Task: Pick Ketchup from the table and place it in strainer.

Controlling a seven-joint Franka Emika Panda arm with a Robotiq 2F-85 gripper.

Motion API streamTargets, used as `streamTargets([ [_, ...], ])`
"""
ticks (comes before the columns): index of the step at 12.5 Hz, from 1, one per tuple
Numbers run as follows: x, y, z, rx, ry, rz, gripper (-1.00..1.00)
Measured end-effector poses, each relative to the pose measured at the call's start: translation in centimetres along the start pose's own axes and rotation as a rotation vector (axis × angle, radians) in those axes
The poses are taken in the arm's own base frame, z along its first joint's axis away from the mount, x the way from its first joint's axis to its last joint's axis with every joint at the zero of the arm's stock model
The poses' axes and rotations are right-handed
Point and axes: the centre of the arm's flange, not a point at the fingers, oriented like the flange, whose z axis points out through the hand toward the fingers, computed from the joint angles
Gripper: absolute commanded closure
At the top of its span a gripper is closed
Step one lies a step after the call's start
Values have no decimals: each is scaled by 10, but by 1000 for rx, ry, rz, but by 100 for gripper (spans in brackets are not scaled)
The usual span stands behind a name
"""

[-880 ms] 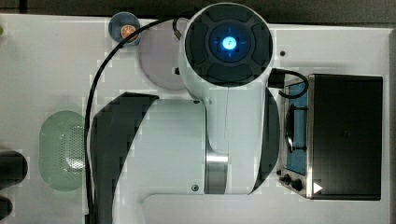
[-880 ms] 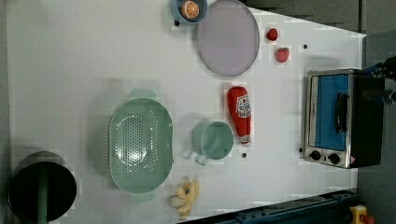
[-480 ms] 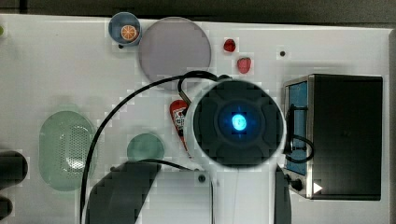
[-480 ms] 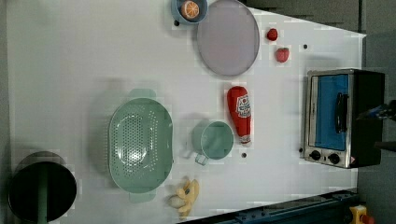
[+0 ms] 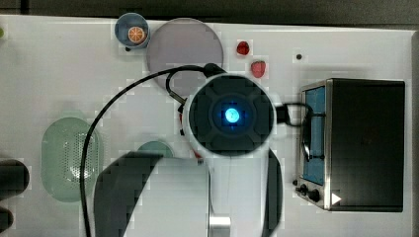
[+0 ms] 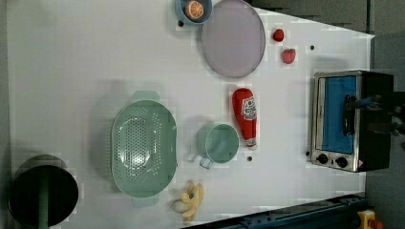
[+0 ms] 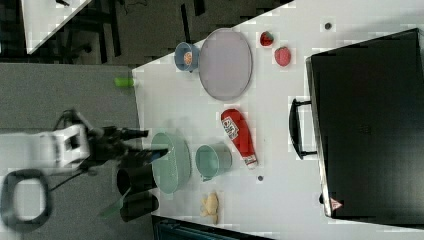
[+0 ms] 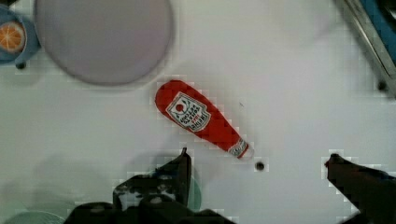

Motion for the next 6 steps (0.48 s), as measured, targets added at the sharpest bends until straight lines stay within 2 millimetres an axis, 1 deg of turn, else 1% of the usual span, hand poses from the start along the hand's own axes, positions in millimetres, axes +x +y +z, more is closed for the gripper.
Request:
streamTargets([
  [2,8,-14,54,-9,-18,-200,-100],
  [3,9,-22,85,-11,-24,-316,-100],
  [4,9,-29,116,-13,-42,-420,-100],
  [6,6,-37,166,-9,-60,-586,-100],
])
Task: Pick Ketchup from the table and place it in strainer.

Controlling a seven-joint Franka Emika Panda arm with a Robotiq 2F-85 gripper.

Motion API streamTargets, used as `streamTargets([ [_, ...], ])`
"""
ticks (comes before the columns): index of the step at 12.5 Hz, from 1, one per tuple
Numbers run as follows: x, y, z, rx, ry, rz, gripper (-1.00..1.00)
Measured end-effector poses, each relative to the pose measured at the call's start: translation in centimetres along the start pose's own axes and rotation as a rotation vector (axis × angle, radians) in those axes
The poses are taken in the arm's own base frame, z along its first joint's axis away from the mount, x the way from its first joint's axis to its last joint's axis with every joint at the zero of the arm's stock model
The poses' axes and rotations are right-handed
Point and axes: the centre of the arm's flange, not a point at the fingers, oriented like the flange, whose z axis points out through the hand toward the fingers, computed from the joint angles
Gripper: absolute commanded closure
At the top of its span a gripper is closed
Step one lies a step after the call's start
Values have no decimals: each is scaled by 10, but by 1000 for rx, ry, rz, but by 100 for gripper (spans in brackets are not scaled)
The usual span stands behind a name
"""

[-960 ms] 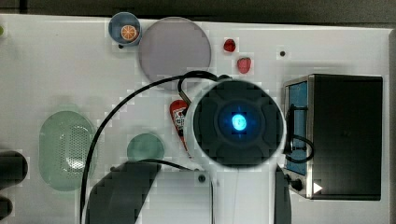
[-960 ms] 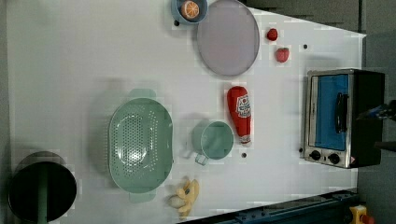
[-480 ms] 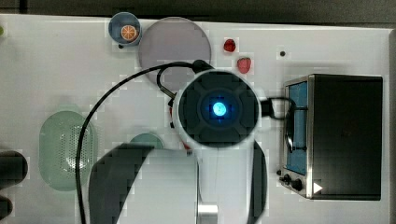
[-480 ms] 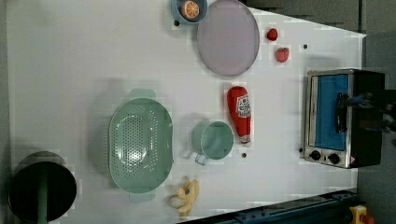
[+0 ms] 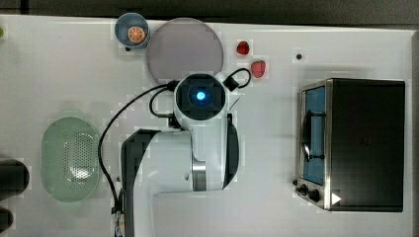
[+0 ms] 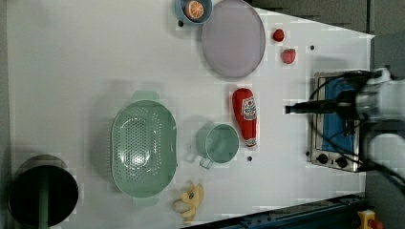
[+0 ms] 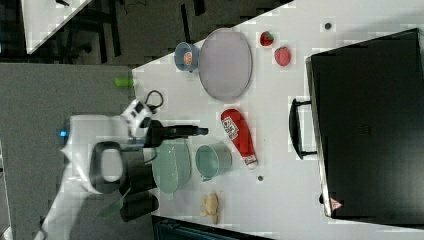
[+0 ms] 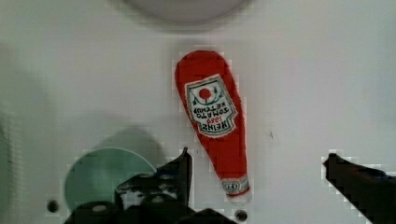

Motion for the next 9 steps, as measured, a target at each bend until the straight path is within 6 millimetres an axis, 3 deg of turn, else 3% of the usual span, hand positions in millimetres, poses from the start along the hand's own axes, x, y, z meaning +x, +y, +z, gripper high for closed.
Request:
streamTargets([
  [2,-10,-3,40,6,-32,-102,-100],
  [9,1,-2,123,33,-15,-176,-100],
])
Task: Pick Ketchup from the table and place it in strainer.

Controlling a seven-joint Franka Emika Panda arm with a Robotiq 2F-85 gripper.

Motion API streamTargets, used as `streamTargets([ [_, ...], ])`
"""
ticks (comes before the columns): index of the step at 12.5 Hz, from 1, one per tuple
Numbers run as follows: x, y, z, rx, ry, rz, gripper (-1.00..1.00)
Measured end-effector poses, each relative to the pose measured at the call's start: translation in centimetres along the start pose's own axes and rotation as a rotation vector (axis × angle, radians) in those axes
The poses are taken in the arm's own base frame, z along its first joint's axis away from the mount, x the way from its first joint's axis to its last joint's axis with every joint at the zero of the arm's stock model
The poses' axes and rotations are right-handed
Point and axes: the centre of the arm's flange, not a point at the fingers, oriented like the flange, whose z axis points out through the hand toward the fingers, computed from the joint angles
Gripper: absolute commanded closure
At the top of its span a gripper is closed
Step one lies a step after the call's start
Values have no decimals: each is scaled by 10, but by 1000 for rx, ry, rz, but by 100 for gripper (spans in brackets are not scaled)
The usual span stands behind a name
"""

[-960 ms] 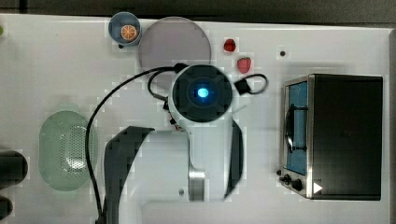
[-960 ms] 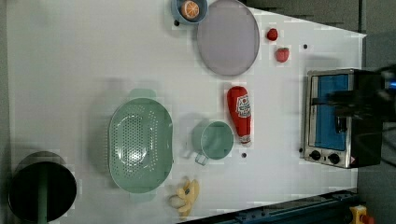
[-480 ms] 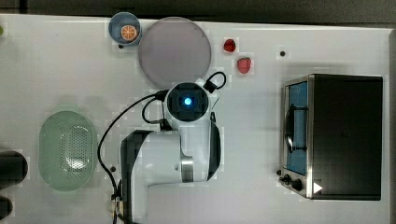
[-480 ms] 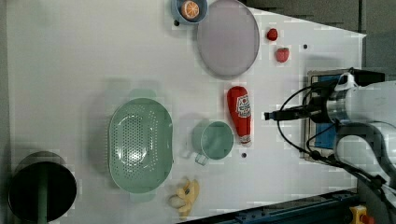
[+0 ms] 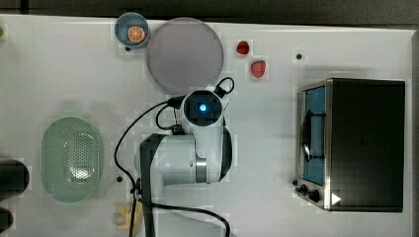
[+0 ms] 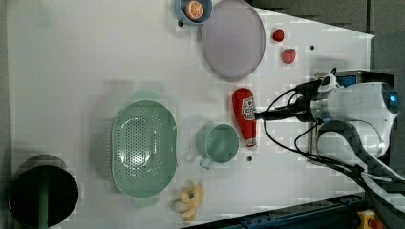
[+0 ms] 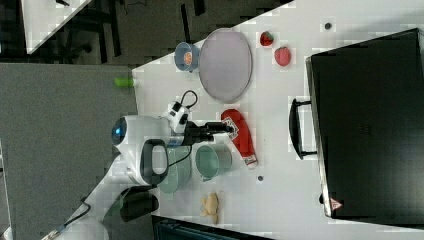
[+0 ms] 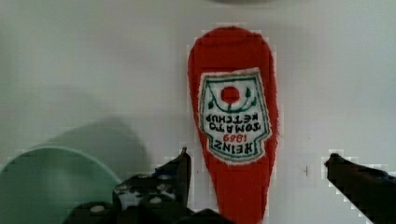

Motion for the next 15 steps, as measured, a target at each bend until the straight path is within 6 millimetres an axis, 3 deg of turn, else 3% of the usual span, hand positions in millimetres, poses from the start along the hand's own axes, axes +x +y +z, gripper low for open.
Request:
streamTargets([
  [7,1,-7,77,29,-14,-16,-100],
  [8,-1,-7,86,33,-12,-12,-93],
  [10,-6,-5,99,39,-36,-6,-43],
  [11,-7,-6,102,39,-44,-11,-21],
  [15,-2,-6,79,26,-3,-17,-21],
])
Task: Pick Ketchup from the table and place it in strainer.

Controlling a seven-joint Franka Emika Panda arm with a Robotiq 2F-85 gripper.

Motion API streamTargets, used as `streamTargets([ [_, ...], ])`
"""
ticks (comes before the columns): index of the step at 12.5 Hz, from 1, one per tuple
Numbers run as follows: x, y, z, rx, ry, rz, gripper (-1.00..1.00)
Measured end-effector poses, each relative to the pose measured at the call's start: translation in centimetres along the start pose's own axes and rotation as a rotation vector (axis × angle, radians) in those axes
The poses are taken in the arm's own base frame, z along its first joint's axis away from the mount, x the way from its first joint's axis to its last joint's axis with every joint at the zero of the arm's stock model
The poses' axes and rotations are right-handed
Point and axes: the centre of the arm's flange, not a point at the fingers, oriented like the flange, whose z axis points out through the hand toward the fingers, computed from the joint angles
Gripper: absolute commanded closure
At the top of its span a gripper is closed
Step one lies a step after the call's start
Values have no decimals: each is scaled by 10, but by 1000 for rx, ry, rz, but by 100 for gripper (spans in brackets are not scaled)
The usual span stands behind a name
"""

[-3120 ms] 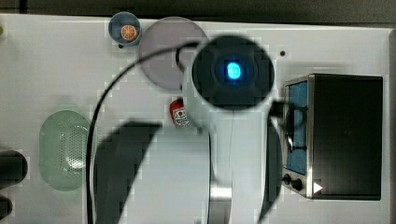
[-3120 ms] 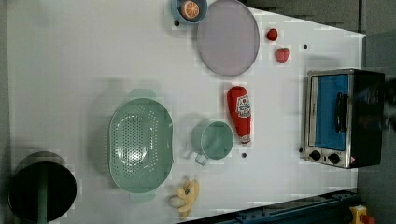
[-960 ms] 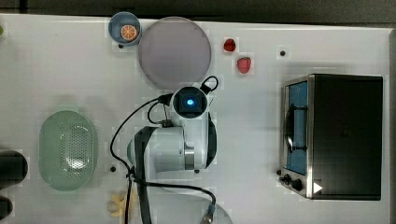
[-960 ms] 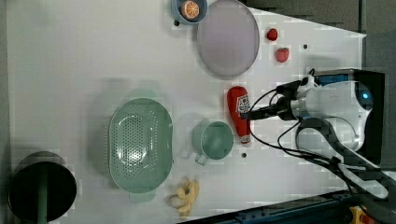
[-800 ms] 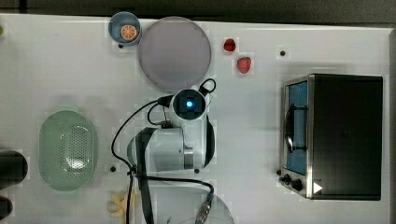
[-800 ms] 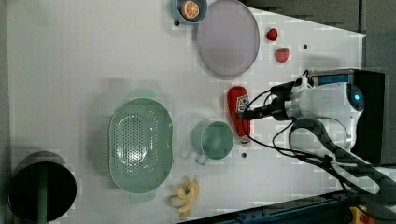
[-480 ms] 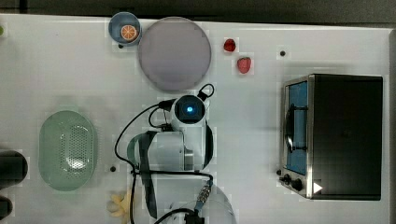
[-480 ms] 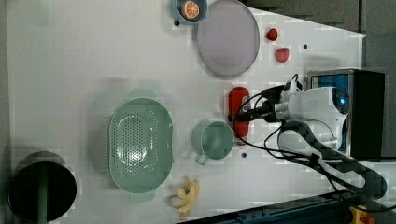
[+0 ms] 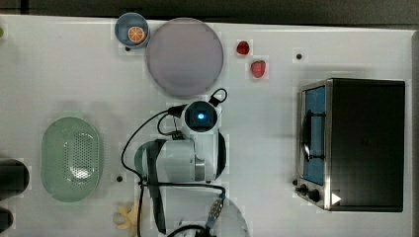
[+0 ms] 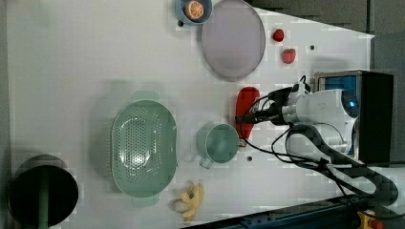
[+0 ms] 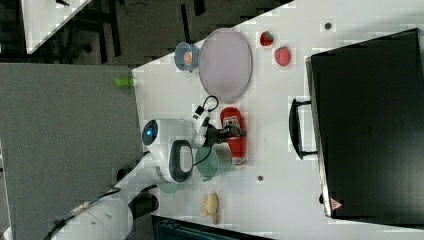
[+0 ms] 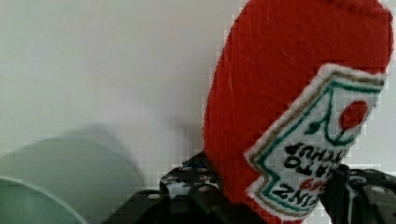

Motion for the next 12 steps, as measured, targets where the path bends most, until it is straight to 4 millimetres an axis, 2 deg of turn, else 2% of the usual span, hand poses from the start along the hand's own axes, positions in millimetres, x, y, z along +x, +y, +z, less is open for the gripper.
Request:
streamTargets([
  [2,5,-1,-29,-12,15,-4,-21],
  [4,7,-4,-73,-18,-8,-3,-21],
  [5,1,-6,-103,-28,-30,-5,-21],
  [7,-8,-15,-177,-58,-10,-13,-21],
  [9,-3,-42,-254,-97,64,-50,-21],
  [10,4,-60,-286,-109,114,-60,-21],
  [11,9,-82,-310,-118,167,-60,-21],
  [12,9,-108,-319,-118,192,-49,-21],
])
